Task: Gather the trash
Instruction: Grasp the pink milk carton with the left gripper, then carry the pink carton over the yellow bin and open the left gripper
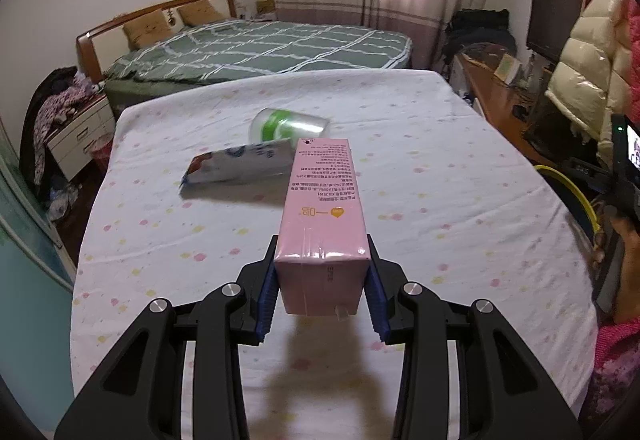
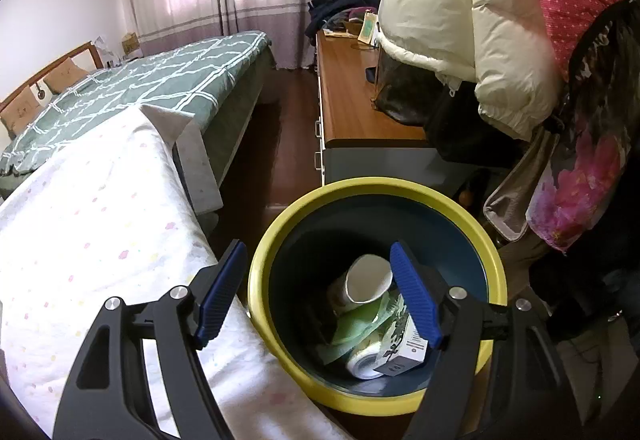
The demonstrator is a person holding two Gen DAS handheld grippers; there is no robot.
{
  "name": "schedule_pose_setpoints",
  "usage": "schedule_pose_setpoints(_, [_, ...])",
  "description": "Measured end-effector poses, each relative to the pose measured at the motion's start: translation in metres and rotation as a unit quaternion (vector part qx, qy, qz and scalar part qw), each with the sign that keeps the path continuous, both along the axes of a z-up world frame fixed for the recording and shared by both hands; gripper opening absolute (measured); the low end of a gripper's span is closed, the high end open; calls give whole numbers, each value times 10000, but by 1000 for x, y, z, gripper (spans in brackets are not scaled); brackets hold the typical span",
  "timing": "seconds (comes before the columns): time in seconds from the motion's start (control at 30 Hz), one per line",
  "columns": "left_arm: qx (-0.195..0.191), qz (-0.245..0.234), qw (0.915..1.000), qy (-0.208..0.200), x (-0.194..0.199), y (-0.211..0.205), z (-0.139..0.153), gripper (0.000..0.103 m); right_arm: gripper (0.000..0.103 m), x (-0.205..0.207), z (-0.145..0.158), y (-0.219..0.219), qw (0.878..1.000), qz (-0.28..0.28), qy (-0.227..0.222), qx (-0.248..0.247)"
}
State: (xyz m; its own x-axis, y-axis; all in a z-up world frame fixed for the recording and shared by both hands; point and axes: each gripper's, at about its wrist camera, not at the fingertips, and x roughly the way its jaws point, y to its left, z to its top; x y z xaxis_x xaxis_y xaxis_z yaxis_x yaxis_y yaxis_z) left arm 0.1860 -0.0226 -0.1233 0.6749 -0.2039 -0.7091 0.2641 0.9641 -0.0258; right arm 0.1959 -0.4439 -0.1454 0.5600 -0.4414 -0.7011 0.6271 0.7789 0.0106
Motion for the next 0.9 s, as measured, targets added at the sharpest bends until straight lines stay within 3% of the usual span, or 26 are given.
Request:
schedule_pose_setpoints(0.37, [-41,-511,9983,-293,-14,-62,28,38,70,-20,5,-5,9990,352,-227,148])
schedule_pose_setpoints(0.6, [-70,-1111,9933,-303,-17,-136,38,38,70,-54,12,-46,9987,152,-394,301])
schedule_pose_setpoints(0.9, [-104,-1979,9800,-173,-21,-246,39,38,70,-96,15,-88,9984,62,-464,324])
